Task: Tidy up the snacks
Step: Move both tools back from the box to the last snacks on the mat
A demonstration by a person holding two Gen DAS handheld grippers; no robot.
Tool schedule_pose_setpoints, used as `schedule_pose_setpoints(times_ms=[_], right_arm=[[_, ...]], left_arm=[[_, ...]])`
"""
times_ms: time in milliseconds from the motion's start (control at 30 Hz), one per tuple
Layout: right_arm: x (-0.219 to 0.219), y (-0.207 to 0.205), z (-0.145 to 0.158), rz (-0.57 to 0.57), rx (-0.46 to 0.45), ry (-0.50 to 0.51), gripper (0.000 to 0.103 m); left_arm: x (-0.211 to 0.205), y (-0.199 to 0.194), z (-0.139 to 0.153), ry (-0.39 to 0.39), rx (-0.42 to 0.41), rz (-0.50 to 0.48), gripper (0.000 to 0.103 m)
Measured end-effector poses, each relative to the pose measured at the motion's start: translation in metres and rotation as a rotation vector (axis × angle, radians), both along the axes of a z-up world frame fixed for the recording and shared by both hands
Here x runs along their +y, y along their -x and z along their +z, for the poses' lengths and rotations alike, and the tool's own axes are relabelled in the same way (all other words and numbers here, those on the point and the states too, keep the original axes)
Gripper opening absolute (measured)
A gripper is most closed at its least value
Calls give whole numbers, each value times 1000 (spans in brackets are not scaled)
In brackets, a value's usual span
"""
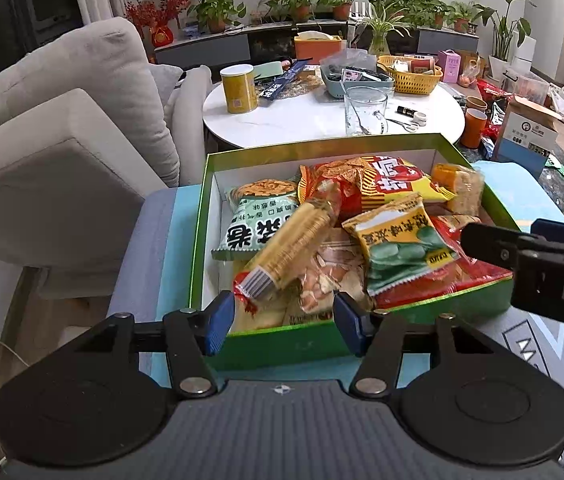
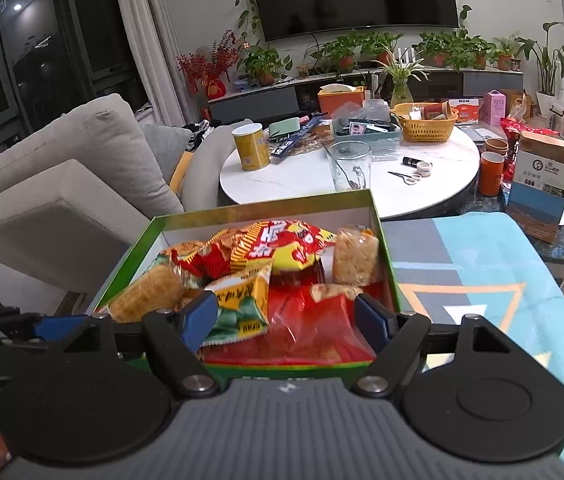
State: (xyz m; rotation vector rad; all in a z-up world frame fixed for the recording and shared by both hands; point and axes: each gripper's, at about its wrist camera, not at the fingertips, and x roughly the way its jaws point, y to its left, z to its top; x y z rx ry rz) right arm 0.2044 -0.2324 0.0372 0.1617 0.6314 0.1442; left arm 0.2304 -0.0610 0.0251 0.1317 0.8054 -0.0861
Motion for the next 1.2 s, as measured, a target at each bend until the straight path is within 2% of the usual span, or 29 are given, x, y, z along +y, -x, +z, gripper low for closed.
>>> schedule_pose_setpoints(times_ms=[200,300,433,767,1000,1200], right_arm=[[-3,20,0,16,1,27,72],[-6,31,-2,20,4,36,72],[-12,47,-7,16,20,37,72],[-25,81,-31,-3,84,62,72],[-38,107,-51,19,135,38,72],[-43,123,-58,8,151,68,72]], left_arm=[[-1,26,5,0,-4,-5,53],[-3,39,6,-4,-4,-13,58],[-6,61,3,-3,3,-36,59],[-11,108,-17,16,72,-88,59],[-14,149,-46,33,167,-167,59],[-14,175,-49,35,176,-199,59]])
